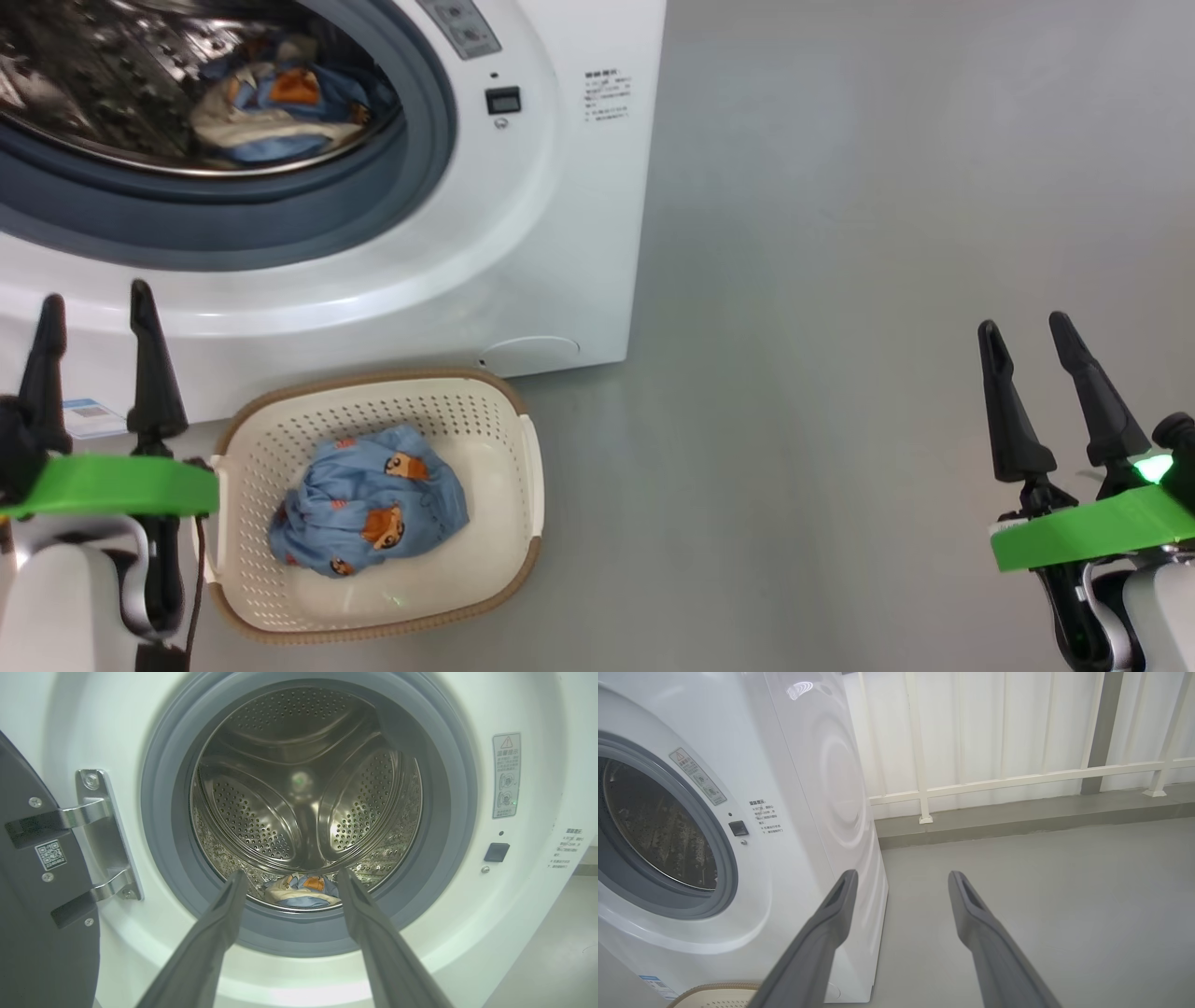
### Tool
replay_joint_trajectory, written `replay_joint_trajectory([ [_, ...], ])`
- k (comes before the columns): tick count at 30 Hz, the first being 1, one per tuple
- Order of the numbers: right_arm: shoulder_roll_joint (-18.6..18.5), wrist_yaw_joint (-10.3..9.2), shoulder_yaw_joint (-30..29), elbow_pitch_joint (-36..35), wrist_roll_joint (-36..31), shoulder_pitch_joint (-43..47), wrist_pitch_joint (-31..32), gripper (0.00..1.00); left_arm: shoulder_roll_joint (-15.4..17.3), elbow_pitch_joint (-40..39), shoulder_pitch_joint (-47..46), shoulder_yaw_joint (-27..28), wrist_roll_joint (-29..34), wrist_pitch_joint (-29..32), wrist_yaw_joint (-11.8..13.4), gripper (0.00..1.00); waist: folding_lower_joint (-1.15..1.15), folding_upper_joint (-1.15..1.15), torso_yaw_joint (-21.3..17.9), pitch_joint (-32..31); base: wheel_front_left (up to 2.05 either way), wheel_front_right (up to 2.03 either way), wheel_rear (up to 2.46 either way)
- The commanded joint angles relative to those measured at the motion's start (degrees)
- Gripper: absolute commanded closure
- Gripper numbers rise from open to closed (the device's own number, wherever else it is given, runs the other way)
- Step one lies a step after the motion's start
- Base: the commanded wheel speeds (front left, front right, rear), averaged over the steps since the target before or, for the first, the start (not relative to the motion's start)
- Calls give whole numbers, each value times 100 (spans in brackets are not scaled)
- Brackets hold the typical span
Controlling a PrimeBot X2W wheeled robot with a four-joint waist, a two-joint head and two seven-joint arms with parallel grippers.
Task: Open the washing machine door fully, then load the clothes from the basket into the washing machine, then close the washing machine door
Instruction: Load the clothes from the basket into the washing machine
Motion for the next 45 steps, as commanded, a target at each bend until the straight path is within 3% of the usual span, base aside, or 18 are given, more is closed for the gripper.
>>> replay_joint_trajectory([
  [1,-106,32,75,-138,97,78,-46,0,175,-207,113,129,-15,-29,2,0,0,0,152,-199,0,0,0],
  [17,-115,32,-85,-145,140,626,-46,0,-5,-811,1382,293,-72,-29,2,0,0,0,253,-737,0,0,0],
  [45,-41,32,-302,-210,127,1111,-46,0,-177,-1513,2467,307,-161,-29,2,0,0,0,381,-1094,0,0,0],
])
